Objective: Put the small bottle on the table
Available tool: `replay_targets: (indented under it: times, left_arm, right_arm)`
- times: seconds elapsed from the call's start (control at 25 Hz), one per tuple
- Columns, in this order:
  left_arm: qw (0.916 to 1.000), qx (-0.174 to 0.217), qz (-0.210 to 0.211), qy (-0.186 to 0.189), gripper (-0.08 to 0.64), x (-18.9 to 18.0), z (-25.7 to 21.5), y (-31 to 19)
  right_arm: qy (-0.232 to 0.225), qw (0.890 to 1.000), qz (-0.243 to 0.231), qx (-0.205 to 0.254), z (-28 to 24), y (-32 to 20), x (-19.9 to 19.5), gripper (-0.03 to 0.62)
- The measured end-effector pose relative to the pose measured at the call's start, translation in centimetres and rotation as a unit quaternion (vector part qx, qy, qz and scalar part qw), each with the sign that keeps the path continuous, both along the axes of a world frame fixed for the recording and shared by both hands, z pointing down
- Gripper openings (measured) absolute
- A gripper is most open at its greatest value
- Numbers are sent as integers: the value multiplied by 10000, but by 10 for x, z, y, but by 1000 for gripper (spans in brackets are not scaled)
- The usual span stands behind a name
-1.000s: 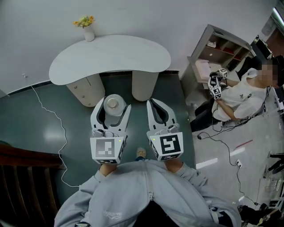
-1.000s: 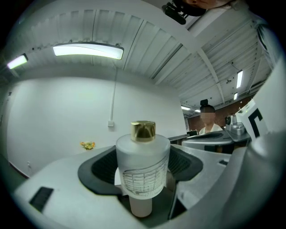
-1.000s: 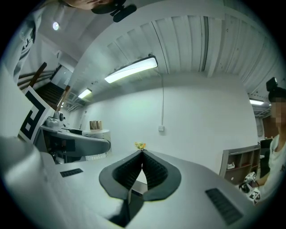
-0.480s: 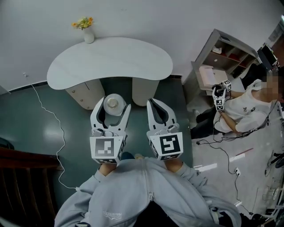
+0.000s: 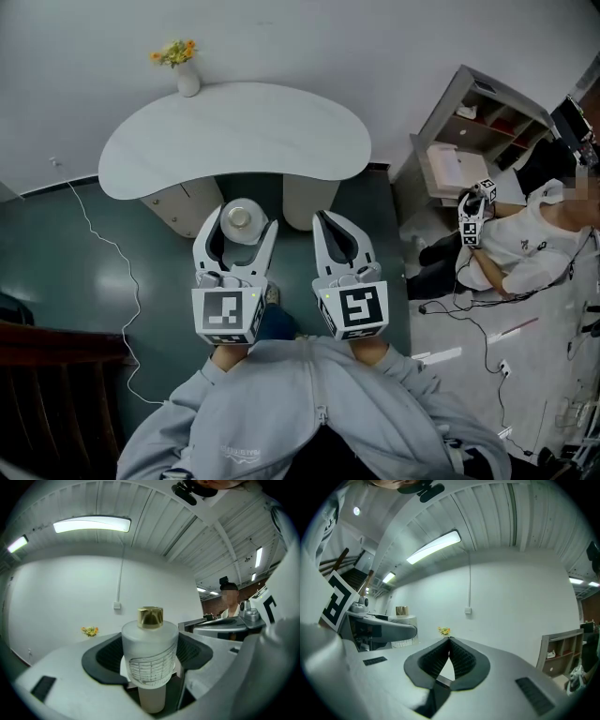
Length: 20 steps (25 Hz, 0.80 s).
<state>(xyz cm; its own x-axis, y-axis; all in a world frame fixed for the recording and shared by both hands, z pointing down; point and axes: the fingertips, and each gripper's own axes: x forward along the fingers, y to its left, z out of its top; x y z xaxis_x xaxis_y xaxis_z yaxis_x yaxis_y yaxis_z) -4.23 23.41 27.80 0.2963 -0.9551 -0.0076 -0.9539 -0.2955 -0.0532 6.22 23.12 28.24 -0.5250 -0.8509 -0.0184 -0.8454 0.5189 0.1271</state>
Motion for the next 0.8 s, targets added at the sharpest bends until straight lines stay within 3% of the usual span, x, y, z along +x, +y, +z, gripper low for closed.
replay_targets:
  times: [0.48,0.8]
  left_arm:
    - [9998,82,163,-70,331,-21,0,-101]
    - [9988,16,485,-97,331,-35,1,-179]
  right_arm:
    - [23,9999,116,71,3,-101,-24,26]
    - [73,9994,296,150,0,-176,-45,26]
